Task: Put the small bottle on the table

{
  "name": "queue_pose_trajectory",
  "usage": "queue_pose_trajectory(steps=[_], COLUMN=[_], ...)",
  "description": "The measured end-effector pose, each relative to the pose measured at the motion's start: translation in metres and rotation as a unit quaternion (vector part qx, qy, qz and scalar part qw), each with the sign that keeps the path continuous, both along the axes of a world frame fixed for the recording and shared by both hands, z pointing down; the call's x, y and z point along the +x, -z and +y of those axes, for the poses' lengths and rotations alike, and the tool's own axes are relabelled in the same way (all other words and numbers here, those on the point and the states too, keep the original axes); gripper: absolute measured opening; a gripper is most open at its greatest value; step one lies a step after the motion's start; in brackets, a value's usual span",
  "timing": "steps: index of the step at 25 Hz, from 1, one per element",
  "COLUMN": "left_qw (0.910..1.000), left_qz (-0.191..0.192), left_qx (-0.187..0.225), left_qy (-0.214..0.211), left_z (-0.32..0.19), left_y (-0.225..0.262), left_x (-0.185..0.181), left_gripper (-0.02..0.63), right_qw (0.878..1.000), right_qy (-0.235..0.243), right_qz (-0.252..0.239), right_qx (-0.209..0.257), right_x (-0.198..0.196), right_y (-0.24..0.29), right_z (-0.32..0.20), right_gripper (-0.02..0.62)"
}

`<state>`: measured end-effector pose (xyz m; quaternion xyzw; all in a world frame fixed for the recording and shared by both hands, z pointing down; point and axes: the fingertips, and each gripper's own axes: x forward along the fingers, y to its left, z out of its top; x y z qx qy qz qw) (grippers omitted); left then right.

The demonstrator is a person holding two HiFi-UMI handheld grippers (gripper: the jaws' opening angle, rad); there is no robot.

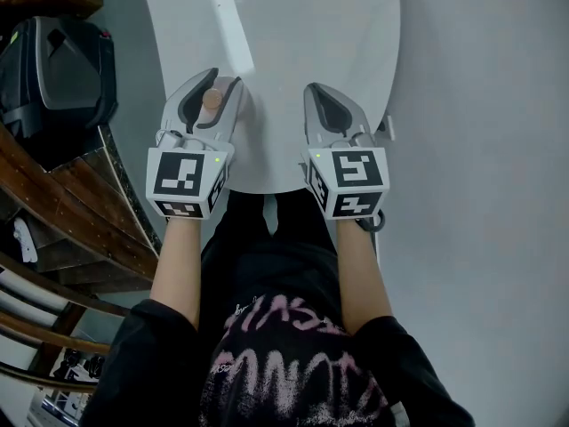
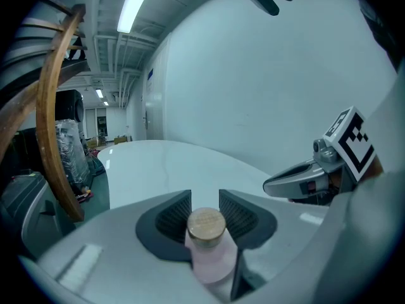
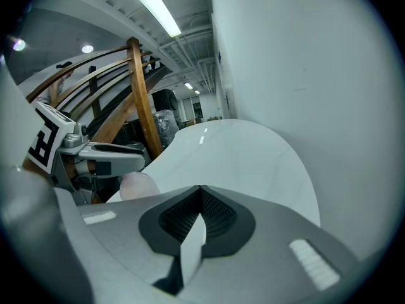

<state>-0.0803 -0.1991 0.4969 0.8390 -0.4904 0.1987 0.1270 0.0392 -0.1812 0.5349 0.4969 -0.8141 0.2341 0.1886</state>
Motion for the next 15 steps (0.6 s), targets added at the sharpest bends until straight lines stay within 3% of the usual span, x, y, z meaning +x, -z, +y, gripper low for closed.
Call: queue_pose_trajectory(steps=[15], left_qw=[0.9997], left_qz=[0.0], left_qx=[0.023], left_qy=[0.005], left_z=[0.002], left_y=[0.034], left_x=[-0.011], left_gripper=[0.121], right_qw=[1.0], right_qy=[-0.003], right_qz=[0.003], right_qx=[0.027], right_x=[-0.003], right_y=[0.036], right_z=[-0.002], right_gripper=[0.012])
